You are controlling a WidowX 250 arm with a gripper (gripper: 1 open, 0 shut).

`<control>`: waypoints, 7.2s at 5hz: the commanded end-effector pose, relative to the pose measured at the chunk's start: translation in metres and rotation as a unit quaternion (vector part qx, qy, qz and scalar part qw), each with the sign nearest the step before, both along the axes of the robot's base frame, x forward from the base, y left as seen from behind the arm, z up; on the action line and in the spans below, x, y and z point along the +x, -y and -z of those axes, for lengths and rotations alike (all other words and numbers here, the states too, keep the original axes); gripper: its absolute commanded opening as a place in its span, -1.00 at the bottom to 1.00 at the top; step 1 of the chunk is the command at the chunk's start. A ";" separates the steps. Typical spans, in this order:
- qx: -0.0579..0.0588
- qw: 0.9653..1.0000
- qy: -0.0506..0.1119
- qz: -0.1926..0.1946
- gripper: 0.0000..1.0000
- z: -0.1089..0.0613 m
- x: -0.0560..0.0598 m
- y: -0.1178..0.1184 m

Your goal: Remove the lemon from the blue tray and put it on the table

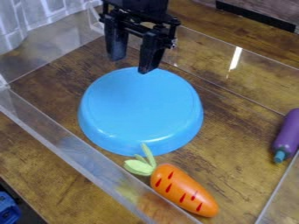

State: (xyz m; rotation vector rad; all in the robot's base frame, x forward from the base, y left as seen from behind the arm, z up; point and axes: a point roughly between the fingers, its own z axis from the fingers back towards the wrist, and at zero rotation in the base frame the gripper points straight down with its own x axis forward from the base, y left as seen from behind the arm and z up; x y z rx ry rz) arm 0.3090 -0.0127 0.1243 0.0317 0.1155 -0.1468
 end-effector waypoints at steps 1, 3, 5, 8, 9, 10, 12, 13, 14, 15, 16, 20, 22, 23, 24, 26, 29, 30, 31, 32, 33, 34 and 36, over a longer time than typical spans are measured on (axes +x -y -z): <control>0.001 0.999 0.036 0.023 1.00 -0.020 0.020 -0.005; 0.004 0.997 0.042 0.062 1.00 -0.013 0.037 -0.014; 0.014 0.994 0.050 0.094 1.00 -0.006 0.045 -0.026; 0.028 0.996 0.055 0.067 1.00 0.026 0.048 -0.030; 0.034 0.997 0.057 0.048 1.00 0.044 0.048 -0.032; 0.038 0.995 0.065 0.072 1.00 0.057 0.053 -0.033; 0.043 0.990 0.081 0.107 1.00 0.062 0.057 -0.029; 0.044 0.990 0.083 0.110 -1.00 0.059 0.054 -0.027; 0.045 0.989 0.085 0.111 1.00 0.069 0.055 -0.025; 0.046 0.988 0.089 0.115 -1.00 0.078 0.057 -0.023; 0.048 0.988 0.092 0.112 -1.00 0.076 0.049 -0.016; 0.048 0.981 0.104 0.154 1.00 0.050 0.030 0.008; 0.049 0.980 0.101 0.167 1.00 0.051 0.009 -0.009; 0.052 0.978 0.101 0.175 1.00 0.056 0.001 -0.015; 0.051 0.972 0.102 0.204 1.00 0.050 -0.001 -0.021; 0.049 0.960 0.102 0.257 1.00 0.050 -0.002 -0.029; 0.050 0.945 0.113 0.302 1.00 0.053 -0.007 -0.023; 0.053 0.950 0.115 0.287 1.00 0.050 -0.009 -0.021; 0.056 0.954 0.117 0.272 -1.00 0.049 -0.011 -0.020; 0.059 0.957 0.117 0.258 1.00 0.046 -0.013 -0.019; 0.056 0.949 0.122 0.285 1.00 0.047 -0.023 -0.018; 0.053 0.940 0.127 0.311 1.00 0.049 -0.032 -0.017; 0.060 0.951 0.134 0.274 1.00 0.067 -0.030 -0.022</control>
